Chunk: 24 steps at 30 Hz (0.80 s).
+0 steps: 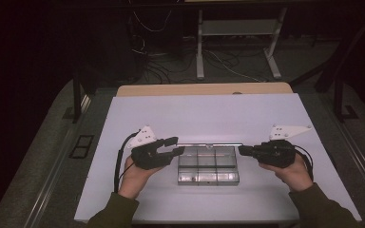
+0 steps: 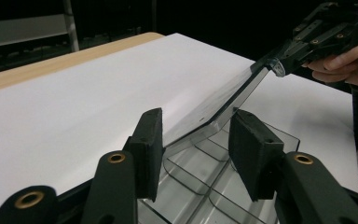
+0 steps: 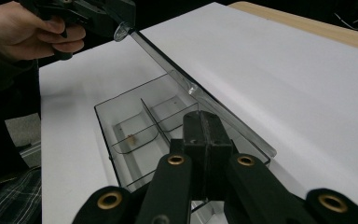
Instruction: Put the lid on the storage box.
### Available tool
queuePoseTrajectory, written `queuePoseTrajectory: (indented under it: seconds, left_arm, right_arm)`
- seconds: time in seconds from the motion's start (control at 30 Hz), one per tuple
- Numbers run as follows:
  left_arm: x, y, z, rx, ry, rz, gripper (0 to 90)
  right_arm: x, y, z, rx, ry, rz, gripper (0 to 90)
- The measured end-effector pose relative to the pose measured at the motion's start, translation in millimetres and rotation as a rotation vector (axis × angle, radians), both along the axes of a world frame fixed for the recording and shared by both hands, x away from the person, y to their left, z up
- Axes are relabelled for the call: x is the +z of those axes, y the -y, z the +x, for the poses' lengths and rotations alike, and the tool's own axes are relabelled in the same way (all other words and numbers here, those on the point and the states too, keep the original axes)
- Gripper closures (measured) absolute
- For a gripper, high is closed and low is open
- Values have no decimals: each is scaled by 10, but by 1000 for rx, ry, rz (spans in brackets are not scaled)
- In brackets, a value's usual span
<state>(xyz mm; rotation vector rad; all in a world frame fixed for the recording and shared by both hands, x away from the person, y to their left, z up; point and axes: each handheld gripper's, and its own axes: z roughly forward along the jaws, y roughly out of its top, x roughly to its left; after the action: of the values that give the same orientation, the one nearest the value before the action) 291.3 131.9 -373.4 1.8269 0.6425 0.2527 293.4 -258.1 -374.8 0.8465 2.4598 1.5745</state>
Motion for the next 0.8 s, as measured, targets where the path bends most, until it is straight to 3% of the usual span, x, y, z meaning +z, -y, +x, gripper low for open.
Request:
queuePoseTrajectory:
  seconds: [0.27, 0.5, 0.67, 0.8]
  left_arm:
    - [-40, -77, -85, 8, -1, 34, 499]
    - [-101, -103, -165, 9, -19, 64, 533]
    - [-144, -107, -196, 0, -43, 84, 615]
    - [-165, -108, -208, -29, -71, 95, 742]
  right_arm:
    - [-36, -6, -43, 7, -5, -2, 893]
    - [-69, -19, -84, 19, -13, 1, 893]
    - [-101, -19, -118, 23, -16, -12, 893]
    - [-135, -22, -141, 25, -23, -24, 893]
